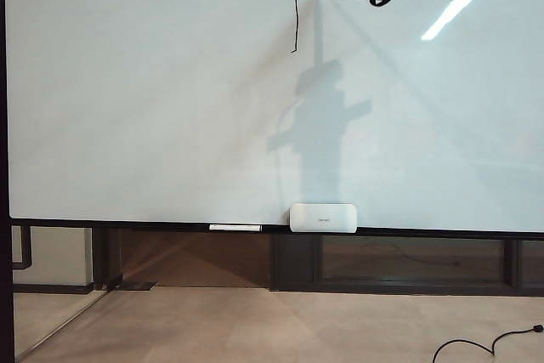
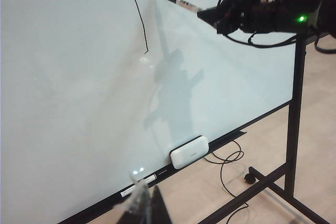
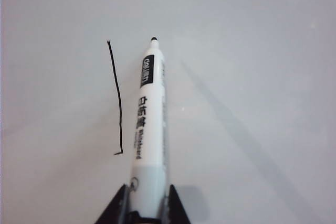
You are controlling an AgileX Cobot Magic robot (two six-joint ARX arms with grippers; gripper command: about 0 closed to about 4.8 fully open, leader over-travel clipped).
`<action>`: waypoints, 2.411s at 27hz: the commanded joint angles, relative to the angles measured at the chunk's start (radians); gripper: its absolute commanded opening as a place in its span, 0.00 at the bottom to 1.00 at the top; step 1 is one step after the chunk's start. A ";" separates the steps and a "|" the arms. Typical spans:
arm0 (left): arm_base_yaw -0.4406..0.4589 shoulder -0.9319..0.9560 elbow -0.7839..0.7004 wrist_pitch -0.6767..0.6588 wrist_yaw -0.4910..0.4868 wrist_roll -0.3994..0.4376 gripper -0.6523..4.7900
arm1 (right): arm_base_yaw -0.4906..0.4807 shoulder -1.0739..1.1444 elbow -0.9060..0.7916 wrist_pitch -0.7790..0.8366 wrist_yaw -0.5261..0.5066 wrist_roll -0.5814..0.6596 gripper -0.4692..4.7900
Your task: Reach to the right to find the marker pen, pick it up, and write the number 12 on the whiteboard.
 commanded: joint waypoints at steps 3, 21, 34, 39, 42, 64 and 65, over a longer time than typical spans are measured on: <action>0.000 -0.003 0.003 0.013 0.004 -0.003 0.11 | 0.003 0.025 0.048 0.014 -0.002 0.019 0.08; 0.000 -0.002 0.003 0.027 0.003 -0.003 0.11 | 0.005 0.037 0.069 -0.025 -0.006 0.021 0.08; 0.000 -0.001 0.003 0.027 0.003 -0.003 0.11 | 0.005 0.037 0.069 -0.024 -0.006 0.020 0.08; 0.000 -0.001 0.003 0.027 0.003 -0.003 0.11 | 0.005 0.037 0.069 -0.024 -0.006 0.020 0.08; 0.000 -0.001 0.003 0.027 0.003 -0.003 0.11 | 0.005 0.043 0.069 -0.018 -0.006 0.020 0.08; 0.000 -0.002 0.003 0.027 0.003 -0.003 0.11 | 0.005 0.061 0.070 -0.003 0.069 0.020 0.08; 0.000 -0.002 0.003 0.027 0.003 -0.003 0.11 | 0.005 0.061 0.070 -0.004 0.077 0.019 0.08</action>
